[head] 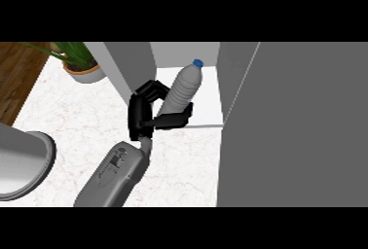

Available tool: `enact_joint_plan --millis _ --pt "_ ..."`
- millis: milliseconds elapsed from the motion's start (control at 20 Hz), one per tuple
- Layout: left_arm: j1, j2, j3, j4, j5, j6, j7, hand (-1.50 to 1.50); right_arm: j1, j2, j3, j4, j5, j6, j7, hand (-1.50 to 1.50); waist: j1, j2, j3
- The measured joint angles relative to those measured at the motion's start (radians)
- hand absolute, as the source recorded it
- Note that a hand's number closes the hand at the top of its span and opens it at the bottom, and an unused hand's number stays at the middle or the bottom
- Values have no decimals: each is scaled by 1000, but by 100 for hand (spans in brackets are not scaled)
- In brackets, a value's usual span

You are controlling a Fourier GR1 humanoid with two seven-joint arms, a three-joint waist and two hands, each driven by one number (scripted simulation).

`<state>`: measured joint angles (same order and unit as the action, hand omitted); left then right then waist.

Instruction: Pick up the bottled water, place it into the cabinet and close the cabinet

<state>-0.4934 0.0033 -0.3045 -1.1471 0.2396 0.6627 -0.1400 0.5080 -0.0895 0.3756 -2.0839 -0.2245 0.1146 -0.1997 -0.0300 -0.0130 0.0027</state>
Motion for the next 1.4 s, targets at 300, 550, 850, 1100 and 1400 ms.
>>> enact_joint_plan --millis 300,550,850,1100,1400 --pt "-12 23 -33 20 -48 84 23 150 -4 -11 -6 -6 -19 15 6 -150 -17 0 3" --pt "-167 53 -11 151 -70 63 47 150 -9 -18 -17 4 -33 26 2 -150 -39 18 1" --pt "-379 72 44 462 -110 6 -20 150 -15 -23 -23 11 -28 26 -1 -150 -52 35 -2" --pt "-465 52 81 648 -139 26 -98 -150 -22 -14 -16 27 -20 22 -8 -150 -46 30 1" --pt "-516 34 135 771 -134 41 -158 -150 10 -25 0 15 -18 36 -28 -150 -44 15 7"
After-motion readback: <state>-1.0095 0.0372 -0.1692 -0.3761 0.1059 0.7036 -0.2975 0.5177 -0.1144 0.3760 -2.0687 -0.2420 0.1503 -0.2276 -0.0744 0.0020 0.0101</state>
